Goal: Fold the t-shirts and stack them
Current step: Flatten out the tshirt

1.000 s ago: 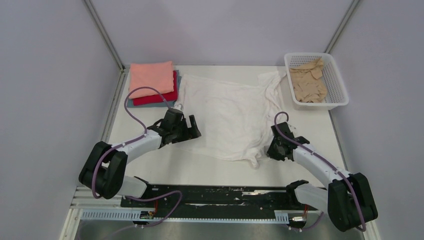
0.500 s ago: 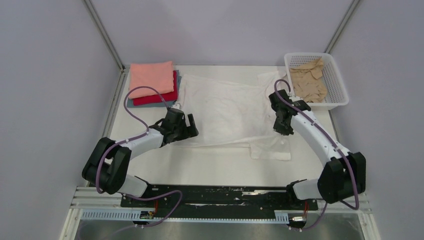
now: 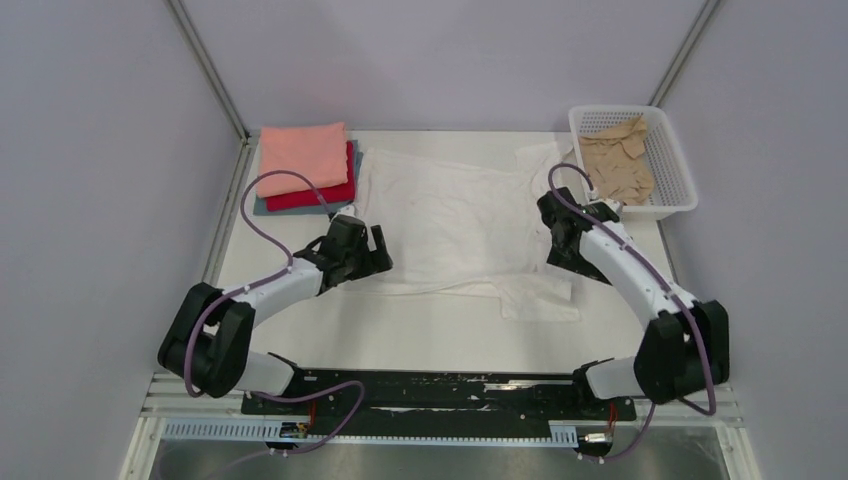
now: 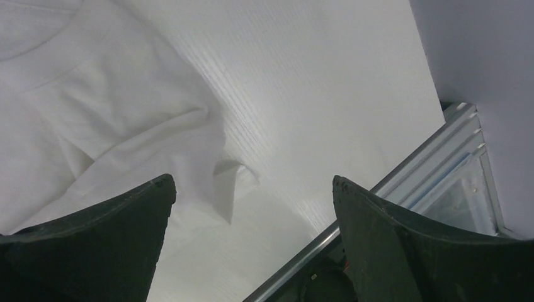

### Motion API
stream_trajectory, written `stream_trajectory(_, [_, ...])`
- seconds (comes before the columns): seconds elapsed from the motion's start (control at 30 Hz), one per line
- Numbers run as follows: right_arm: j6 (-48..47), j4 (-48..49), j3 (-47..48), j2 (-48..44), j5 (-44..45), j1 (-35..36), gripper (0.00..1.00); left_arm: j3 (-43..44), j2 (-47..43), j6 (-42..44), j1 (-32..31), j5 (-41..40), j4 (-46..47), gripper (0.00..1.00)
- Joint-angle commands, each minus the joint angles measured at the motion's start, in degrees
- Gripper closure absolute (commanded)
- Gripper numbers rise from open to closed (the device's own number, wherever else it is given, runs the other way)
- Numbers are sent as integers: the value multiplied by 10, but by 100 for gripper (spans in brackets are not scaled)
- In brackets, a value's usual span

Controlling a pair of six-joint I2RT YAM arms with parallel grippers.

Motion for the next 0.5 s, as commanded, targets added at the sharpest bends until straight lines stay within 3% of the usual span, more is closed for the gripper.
stream_trajectory(0.0, [31,26,-68,-152,7,-2,0,-5,-58,-8,3,-35,-25,0])
stream_trajectory(0.1, [-37,117,-128,-275,-91,-2,0,-6,-99,-29,3,-78,-62,0])
stream_trajectory(0.23, [-142,254,-219,-415,-303,-2,0,-17,-175,-99,7,-180,-155,0])
stream_trajectory(0.37, [-159,280,-274,-440,-509,-2,0,-65,-247,-154,56,-196,-214,0])
stream_trajectory(0.47, [-142,258,-303,-431,-531,16,0,-114,-296,-164,124,-140,-196,0])
